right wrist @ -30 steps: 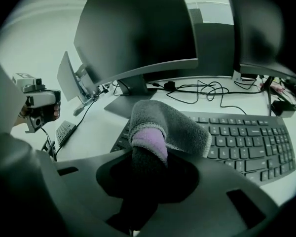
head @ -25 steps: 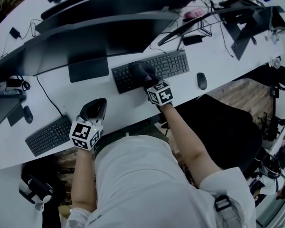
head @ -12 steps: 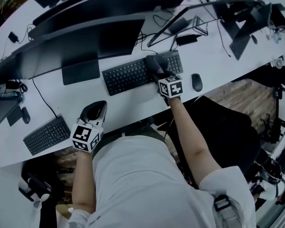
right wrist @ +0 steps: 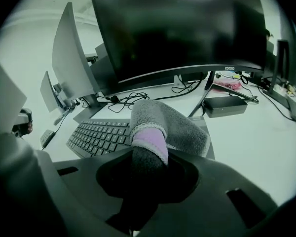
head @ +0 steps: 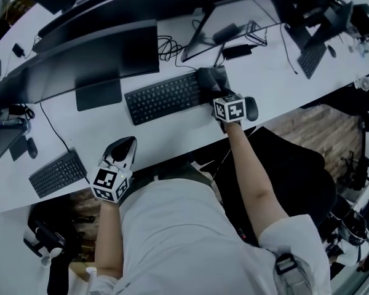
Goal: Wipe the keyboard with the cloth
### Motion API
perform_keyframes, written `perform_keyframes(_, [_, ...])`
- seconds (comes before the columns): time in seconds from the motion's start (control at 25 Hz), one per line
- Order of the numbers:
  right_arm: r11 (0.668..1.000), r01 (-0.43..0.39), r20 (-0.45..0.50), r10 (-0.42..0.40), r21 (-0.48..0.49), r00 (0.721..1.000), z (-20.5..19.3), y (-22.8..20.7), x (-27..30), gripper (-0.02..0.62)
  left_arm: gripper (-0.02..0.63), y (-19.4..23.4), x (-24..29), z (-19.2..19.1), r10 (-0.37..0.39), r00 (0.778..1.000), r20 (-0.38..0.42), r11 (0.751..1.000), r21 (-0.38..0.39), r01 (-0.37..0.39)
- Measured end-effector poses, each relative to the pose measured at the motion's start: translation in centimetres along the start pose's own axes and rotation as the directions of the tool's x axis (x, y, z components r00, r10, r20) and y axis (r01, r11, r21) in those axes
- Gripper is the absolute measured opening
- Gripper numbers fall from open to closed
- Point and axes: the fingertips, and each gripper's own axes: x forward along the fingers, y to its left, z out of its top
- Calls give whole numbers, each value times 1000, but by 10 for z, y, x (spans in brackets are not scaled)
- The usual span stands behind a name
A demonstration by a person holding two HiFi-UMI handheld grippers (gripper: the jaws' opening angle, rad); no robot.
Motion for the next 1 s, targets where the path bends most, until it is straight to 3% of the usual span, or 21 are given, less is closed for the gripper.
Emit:
perform_keyframes(0.52, [984, 86, 51, -95, 158, 994, -26, -61, -41, 95, 2, -17, 0, 5, 1, 1000, 21, 1000, -21, 0])
perform_keyframes(0.76, [974, 93, 69, -110, 208, 992, -48, -51, -51, 92, 2, -20, 2, 5, -30, 999, 18, 1000, -1, 30])
perform_keyframes(1.0, [980, 97, 69, -110, 172, 992, -60, -15, -45, 91, 2, -18, 0, 4, -38, 999, -8, 999, 37, 38])
